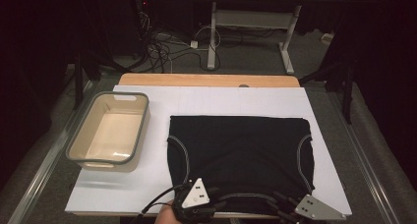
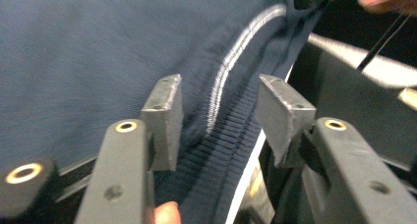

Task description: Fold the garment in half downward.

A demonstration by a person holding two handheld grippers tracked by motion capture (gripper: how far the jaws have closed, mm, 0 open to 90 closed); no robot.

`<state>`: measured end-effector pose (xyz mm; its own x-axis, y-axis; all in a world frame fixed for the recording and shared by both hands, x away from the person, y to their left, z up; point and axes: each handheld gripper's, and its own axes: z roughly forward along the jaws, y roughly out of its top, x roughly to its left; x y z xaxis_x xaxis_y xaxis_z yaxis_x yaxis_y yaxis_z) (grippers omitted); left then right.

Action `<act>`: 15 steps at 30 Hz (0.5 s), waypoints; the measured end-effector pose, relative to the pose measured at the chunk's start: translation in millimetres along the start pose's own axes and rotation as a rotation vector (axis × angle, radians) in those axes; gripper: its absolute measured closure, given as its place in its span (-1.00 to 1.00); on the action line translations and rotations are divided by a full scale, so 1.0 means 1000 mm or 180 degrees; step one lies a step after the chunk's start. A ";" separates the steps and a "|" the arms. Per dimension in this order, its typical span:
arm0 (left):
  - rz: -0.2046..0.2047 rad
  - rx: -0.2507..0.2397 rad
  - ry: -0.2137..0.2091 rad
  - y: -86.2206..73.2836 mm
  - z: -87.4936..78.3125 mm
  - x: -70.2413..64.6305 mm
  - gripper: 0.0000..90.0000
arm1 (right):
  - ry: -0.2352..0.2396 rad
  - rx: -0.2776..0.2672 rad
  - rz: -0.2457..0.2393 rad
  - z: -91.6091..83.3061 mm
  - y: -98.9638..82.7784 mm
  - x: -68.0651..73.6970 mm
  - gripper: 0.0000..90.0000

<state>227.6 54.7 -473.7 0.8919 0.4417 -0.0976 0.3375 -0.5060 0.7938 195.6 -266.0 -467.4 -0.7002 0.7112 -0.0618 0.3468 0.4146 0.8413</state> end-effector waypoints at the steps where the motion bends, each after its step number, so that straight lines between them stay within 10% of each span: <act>1: -0.0003 0.0063 -0.0019 -0.001 0.006 0.000 0.11 | 0.0028 0.0054 -0.0012 0.005 -0.001 0.002 0.34; 6: -0.0027 0.0154 0.0157 -0.009 0.017 0.003 0.35 | -0.0047 0.0248 0.0040 0.017 -0.006 0.000 0.27; 15: -0.0044 0.0109 0.0254 -0.010 0.016 0.004 0.76 | -0.0142 0.0242 0.0013 0.019 -0.008 -0.003 0.95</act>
<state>231.9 49.8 -491.8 0.8606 0.5058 -0.0590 0.3608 -0.5238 0.7716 206.5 -260.6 -484.3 -0.6707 0.7370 -0.0837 0.3972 0.4522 0.7986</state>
